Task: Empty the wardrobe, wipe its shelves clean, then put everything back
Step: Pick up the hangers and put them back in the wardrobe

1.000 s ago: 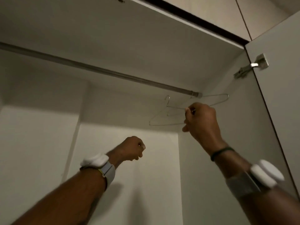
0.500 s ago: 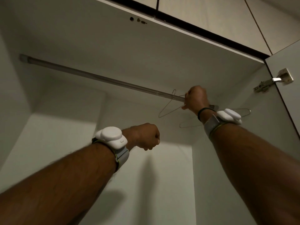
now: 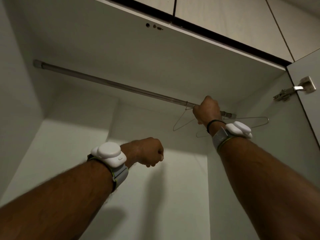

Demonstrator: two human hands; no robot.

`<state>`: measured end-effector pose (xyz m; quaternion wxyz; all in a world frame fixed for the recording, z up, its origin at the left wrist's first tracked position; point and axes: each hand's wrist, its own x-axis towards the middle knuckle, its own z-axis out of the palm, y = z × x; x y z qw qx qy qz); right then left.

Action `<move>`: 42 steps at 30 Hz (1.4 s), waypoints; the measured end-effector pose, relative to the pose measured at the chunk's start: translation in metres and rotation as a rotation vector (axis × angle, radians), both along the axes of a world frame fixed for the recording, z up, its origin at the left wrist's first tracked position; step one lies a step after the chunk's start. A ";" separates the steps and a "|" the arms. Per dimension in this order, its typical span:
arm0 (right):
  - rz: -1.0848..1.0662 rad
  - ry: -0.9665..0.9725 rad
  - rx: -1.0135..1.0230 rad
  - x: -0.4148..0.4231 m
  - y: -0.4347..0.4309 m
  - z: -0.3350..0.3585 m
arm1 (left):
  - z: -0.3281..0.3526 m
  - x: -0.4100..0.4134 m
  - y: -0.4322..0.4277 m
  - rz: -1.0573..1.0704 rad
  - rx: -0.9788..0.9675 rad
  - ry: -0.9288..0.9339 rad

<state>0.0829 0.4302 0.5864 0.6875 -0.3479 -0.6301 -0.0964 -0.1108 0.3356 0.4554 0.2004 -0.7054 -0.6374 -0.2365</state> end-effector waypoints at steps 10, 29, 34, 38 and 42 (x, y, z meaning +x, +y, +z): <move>0.049 -0.162 -0.126 -0.036 -0.019 -0.219 | -0.094 -0.029 0.014 0.007 -0.106 -0.101; 0.055 -0.617 -0.939 -0.100 -0.108 -0.738 | -0.601 -0.135 -0.031 0.142 -0.383 -0.464; 0.030 -0.424 -0.964 -0.101 -0.096 -0.751 | -0.620 -0.132 -0.033 0.130 -0.244 -0.454; 0.021 -0.340 -0.929 -0.102 -0.096 -0.753 | -0.623 -0.135 -0.030 0.116 -0.193 -0.469; 0.066 -0.171 -0.865 -0.100 -0.100 -0.750 | -0.626 -0.137 -0.027 0.117 -0.190 -0.472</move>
